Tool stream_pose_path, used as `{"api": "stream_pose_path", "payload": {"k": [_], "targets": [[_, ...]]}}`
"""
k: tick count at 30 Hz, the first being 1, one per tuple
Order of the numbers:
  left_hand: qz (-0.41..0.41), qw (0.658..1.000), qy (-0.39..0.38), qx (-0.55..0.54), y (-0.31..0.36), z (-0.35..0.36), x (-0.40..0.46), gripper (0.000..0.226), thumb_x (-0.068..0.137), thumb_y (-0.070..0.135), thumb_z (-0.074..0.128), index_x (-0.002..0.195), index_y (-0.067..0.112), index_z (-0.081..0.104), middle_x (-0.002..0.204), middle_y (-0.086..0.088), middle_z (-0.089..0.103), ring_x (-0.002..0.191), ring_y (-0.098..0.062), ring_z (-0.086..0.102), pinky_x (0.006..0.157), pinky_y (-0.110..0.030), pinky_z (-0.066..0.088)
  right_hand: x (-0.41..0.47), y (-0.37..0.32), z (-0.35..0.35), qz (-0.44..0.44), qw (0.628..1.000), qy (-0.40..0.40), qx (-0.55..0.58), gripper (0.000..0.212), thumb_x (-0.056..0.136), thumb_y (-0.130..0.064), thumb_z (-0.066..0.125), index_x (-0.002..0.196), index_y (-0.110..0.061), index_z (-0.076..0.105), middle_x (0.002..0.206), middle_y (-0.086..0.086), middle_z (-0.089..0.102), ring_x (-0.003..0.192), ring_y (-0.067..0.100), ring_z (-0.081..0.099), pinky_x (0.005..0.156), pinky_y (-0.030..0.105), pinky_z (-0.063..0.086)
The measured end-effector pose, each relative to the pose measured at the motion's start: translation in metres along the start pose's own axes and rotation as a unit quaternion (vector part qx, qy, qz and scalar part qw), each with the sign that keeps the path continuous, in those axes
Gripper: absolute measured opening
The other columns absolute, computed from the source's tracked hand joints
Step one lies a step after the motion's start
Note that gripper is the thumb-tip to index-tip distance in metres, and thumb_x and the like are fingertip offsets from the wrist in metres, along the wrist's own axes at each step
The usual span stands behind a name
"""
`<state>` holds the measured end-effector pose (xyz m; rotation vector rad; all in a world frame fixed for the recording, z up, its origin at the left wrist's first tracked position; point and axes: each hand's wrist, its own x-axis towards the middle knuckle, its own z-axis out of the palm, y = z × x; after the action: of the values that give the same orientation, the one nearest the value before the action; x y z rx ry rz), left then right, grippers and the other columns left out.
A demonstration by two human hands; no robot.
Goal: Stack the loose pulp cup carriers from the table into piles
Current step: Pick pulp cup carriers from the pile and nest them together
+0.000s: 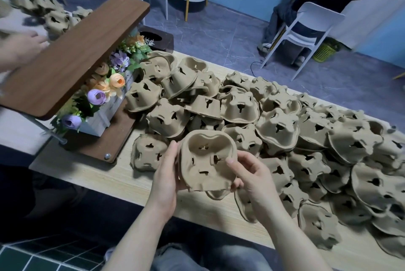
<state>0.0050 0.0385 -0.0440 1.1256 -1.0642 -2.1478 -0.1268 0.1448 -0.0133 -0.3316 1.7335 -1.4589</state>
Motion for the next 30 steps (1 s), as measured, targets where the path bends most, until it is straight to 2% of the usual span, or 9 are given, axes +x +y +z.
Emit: {"api": "stream_pose_path", "payload": {"k": [2,7,10,12,16,19,21,25,30], "targets": [[0.034,0.999,-0.028,0.029,0.0,-0.004,0.0,0.044,0.094,0.06,0.044,0.124,0.035,0.066,0.122,0.004,0.071,0.114,-0.017,0.066,0.082,-0.039,0.053,-0.001,-0.002,0.001,0.002,1.0,-0.001,0.009,0.014,0.088,-0.011,0.067,0.101,-0.008,0.07,0.083,0.002,0.073,0.065,0.007,0.061,0.048,0.018,0.041],[0.076,0.995,-0.059,0.021,0.003,-0.009,0.005,0.053,0.082,0.031,0.062,0.135,0.033,0.056,0.125,0.004,0.069,0.116,-0.017,0.065,0.094,-0.035,0.05,0.005,-0.006,0.0,0.022,0.999,-0.029,0.032,0.024,0.086,-0.011,0.068,0.109,-0.004,0.068,0.093,0.011,0.07,0.066,0.012,0.061,0.048,0.019,0.042],[0.087,0.995,-0.039,0.003,0.005,-0.013,0.008,0.049,0.083,0.028,0.062,0.132,0.034,0.06,0.125,0.002,0.069,0.117,-0.019,0.065,0.095,-0.037,0.05,0.017,-0.015,0.002,-0.01,0.997,-0.062,-0.045,0.022,0.084,-0.026,0.07,0.104,-0.018,0.072,0.091,0.005,0.071,0.063,0.017,0.05,0.051,0.02,0.041],[0.094,0.995,-0.019,-0.006,0.006,-0.018,0.011,0.049,0.083,0.026,0.064,0.13,0.034,0.061,0.124,0.003,0.07,0.114,-0.016,0.066,0.089,-0.032,0.053,0.035,-0.023,0.004,-0.067,0.989,-0.06,-0.115,0.026,0.08,-0.034,0.07,0.104,-0.026,0.07,0.092,0.002,0.071,0.066,0.01,0.055,0.054,0.021,0.043],[0.108,0.994,0.013,-0.019,0.01,-0.027,0.014,0.05,0.085,0.018,0.068,0.133,0.028,0.057,0.115,0.012,0.072,0.106,-0.007,0.068,0.078,-0.018,0.055,0.083,-0.047,0.018,-0.186,0.952,-0.032,-0.242,0.022,0.088,-0.023,0.07,0.11,-0.026,0.066,0.098,-0.001,0.068,0.078,0.006,0.058,0.069,0.018,0.047],[0.117,0.992,0.046,-0.016,0.013,-0.037,0.019,0.054,0.083,0.022,0.07,0.134,0.033,0.057,0.124,0.006,0.069,0.114,-0.01,0.065,0.086,-0.021,0.054,0.123,-0.064,0.038,-0.274,0.909,-0.04,-0.311,0.027,0.087,-0.02,0.071,0.113,-0.024,0.065,0.105,-0.001,0.065,0.088,0.012,0.058,0.082,0.023,0.049],[0.126,0.99,0.066,-0.017,0.016,-0.043,0.022,0.054,0.083,0.025,0.071,0.134,0.035,0.058,0.129,0.004,0.067,0.117,-0.011,0.063,0.088,-0.023,0.053,0.151,-0.074,0.053,-0.312,0.869,-0.06,-0.379,0.036,0.085,-0.025,0.073,0.118,-0.021,0.063,0.113,0.001,0.061,0.103,0.016,0.055,0.091,0.026,0.043],[0.131,0.987,0.088,-0.04,0.023,-0.052,0.023,0.045,0.09,0.013,0.058,0.132,0.029,0.058,0.119,0.006,0.072,0.108,-0.008,0.068,0.078,-0.018,0.054,0.194,-0.092,0.082,-0.307,0.81,-0.101,-0.49,0.064,0.081,-0.04,0.075,0.136,-0.021,0.05,0.135,0.004,0.049,0.128,0.02,0.038,0.107,0.032,0.03],[0.125,0.984,0.12,-0.035,0.026,-0.062,0.023,0.044,0.089,0.027,0.058,0.132,0.035,0.059,0.131,0.008,0.065,0.122,-0.012,0.061,0.105,-0.041,0.047,0.226,-0.095,0.111,-0.253,0.772,-0.106,-0.573,0.078,0.081,-0.055,0.069,0.146,-0.025,0.037,0.147,0.007,0.041,0.137,0.026,0.032,0.108,0.044,0.026]]}}
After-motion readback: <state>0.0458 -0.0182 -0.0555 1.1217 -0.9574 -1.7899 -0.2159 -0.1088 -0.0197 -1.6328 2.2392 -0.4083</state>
